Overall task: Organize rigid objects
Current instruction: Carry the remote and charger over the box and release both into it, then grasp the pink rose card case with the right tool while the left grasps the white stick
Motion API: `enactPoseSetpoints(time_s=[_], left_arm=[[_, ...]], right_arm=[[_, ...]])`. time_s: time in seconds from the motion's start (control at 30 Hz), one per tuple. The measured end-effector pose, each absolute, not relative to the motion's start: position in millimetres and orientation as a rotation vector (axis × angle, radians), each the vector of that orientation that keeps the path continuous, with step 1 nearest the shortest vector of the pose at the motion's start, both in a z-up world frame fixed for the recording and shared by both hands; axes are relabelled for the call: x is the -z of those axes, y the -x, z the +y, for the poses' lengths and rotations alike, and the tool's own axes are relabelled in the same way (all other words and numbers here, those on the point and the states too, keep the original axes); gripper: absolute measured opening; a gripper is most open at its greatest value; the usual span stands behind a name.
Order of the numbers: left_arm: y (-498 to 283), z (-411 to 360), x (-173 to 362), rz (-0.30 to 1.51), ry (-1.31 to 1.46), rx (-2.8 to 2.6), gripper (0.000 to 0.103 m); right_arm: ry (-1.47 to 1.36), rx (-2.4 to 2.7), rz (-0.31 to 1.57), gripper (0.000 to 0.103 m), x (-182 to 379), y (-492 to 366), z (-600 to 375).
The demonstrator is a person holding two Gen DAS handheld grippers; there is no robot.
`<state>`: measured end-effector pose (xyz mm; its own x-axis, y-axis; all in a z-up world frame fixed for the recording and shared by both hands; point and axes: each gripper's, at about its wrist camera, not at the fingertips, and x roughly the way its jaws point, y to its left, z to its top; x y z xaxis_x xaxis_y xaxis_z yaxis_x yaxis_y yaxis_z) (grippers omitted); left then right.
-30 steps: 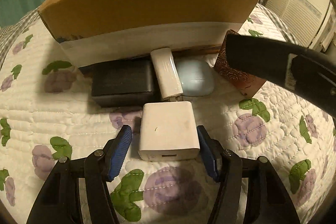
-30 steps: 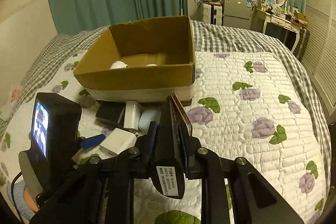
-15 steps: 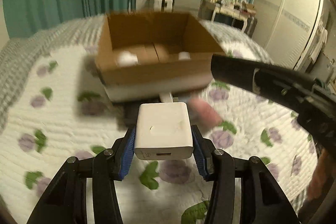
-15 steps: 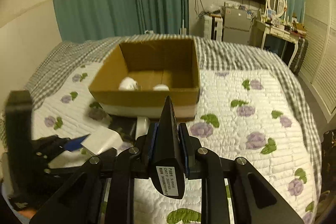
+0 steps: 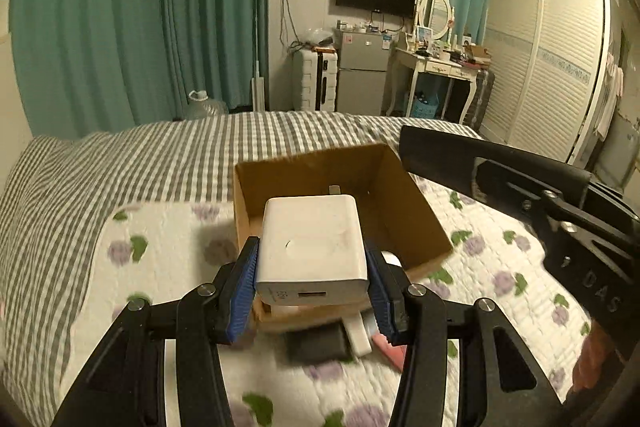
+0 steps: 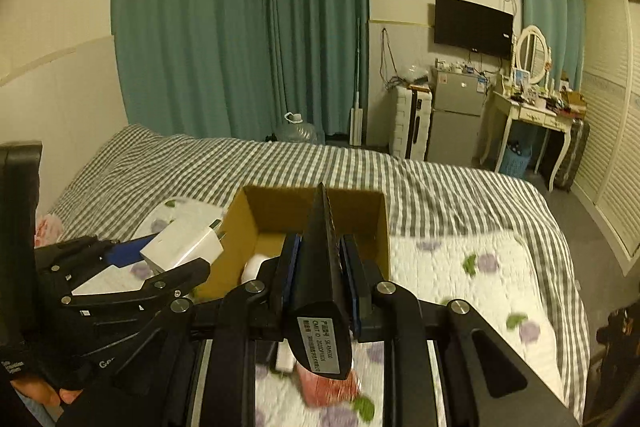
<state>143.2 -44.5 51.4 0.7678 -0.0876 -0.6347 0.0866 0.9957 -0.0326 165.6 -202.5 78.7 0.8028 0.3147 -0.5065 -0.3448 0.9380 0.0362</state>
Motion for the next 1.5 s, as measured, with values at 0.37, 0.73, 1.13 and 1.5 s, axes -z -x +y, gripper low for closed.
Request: enactPoseSetpoints(time_s=[0.37,0.73,1.13,1.5], left_arm=[[-232,-38,19,0.741,-0.031,0.103,0.051],[-230,-35,20,0.726,-0.022,0.115,0.060],[-126,-41,-50,0.683,-0.012,0.071,0.066],[-83,-30,0,0.769,-0.006,0.005,0.066]], right_arm=[[0.048,-0.387,0.620,0.019,4,-279,-187],[-0.061,-0.393,0.576,0.064,1,-272,-206],[0.042,-0.269,0.570,0.080,-70,-160,-248],[0.042,-0.294,0.704,0.084,-2,-131,-232]])
